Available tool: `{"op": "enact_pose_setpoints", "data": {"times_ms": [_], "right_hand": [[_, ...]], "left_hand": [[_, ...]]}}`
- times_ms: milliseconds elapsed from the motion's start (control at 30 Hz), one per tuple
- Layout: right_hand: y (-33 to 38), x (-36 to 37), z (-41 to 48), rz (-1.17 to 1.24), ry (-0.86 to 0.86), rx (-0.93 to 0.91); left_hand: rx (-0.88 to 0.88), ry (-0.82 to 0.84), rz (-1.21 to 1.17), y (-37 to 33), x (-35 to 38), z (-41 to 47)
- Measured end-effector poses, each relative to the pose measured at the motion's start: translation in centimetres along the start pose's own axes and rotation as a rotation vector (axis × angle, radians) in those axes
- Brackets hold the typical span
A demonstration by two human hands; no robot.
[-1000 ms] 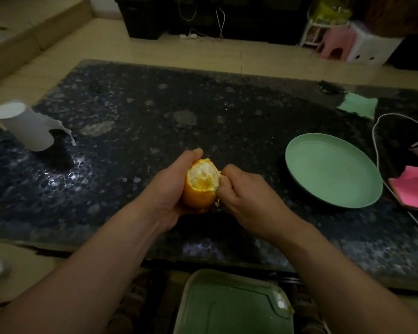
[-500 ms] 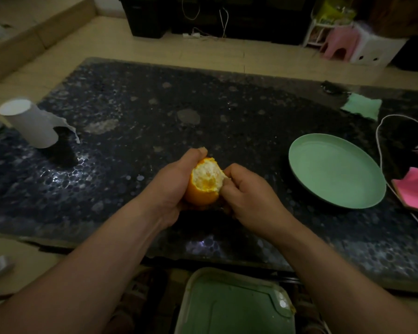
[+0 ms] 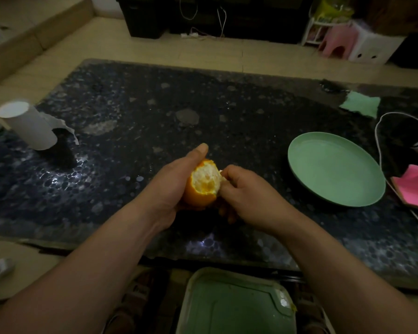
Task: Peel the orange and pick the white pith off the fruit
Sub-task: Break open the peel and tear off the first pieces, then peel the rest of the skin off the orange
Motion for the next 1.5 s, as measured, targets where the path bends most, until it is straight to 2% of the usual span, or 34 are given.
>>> {"op": "enact_pose_setpoints", "data": {"times_ms": [133, 233, 400, 500, 533, 567, 600, 733, 800, 900, 933, 967, 1067, 1100, 1133, 1233, 1400, 1500], "right_hand": [[0.2, -0.5, -0.2, 0.088, -0.085, -0.067], [0.0, -0.5, -0.2, 0.274, -0.135, -0.061], [-0.6, 1.2, 0.3, 0.856, -0.179, 0.057], [-1.2, 2.0, 0.6, 1.304, -0.149, 0.158], [-1.4, 1.8, 0.6, 1.374, -0.151, 0.173], [-1.7, 1.4, 0.6, 1.352, -0.161, 0.181], [-1.9, 1.0, 0.6, 1.23, -0.173, 0.183], [-2.7, -0.5, 1.1, 0.279, -0.261, 0.114], [-3.3, -0.4, 1.7, -0.09, -0.263, 0.028], [-3.3, -0.2, 2.0, -0.333, -0.268, -0.064], [-3.0, -0.4, 1.9, -0.299, -0.278, -0.079], [-2.9, -0.6, 1.8, -0.163, -0.289, -0.056], [-3.5, 0.1, 1.7, 0.788, -0.188, 0.218], [-3.6, 0.1, 1.7, 0.999, -0.162, 0.272], [-3.5, 0.0, 1.6, 1.108, -0.139, 0.304], [-2.9, 0.0, 1.0, 1.136, -0.071, 0.31], [-1.3, 0.7, 0.0, 0.702, -0.056, 0.205], [-0.5, 1.0, -0.3, 0.682, -0.047, 0.136]], "left_hand": [[0.048, 0.028, -0.039, -0.2, 0.4, 0.0], [0.026, 0.026, -0.127, -0.3, 0.4, 0.0], [-0.077, 0.049, -0.389, 0.4, 0.4, 0.2], [-0.151, 0.121, -0.651, 1.1, 0.2, 0.3], [-0.153, 0.142, -0.717, 1.1, 0.1, 0.4], [-0.139, 0.15, -0.745, 1.0, -0.2, 0.5], [-0.124, 0.142, -0.744, 0.9, -0.4, 0.6], [-0.118, 0.063, -0.652, 1.2, -0.5, 0.9], [-0.137, 0.01, -0.622, 1.7, -0.4, 1.0], [-0.125, -0.046, -0.622, 1.8, -0.5, 1.2], [-0.114, -0.06, -0.625, 1.7, -0.6, 1.2], [-0.101, -0.073, -0.633, 1.6, -0.7, 1.3], [-0.083, -0.097, -0.674, 1.3, -1.1, 1.5], [-0.08, -0.103, -0.682, 1.3, -1.2, 1.6], [-0.077, -0.114, -0.686, 1.2, -1.3, 1.6], [-0.071, -0.135, -0.65, 1.1, -1.5, 1.5], [-0.005, -0.089, -0.525, 0.7, -0.6, 1.5], [0.046, -0.031, -0.461, 0.5, 0.0, 1.4]]}}
Point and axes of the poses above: each hand's wrist, its own z-axis towards the middle knuckle, its own x-axis out of the palm, y = z × x, the point moved 6 cm from there along z, towards the middle knuckle, and after that the axes turned 5 degrees about z, right-handed, at the moved point
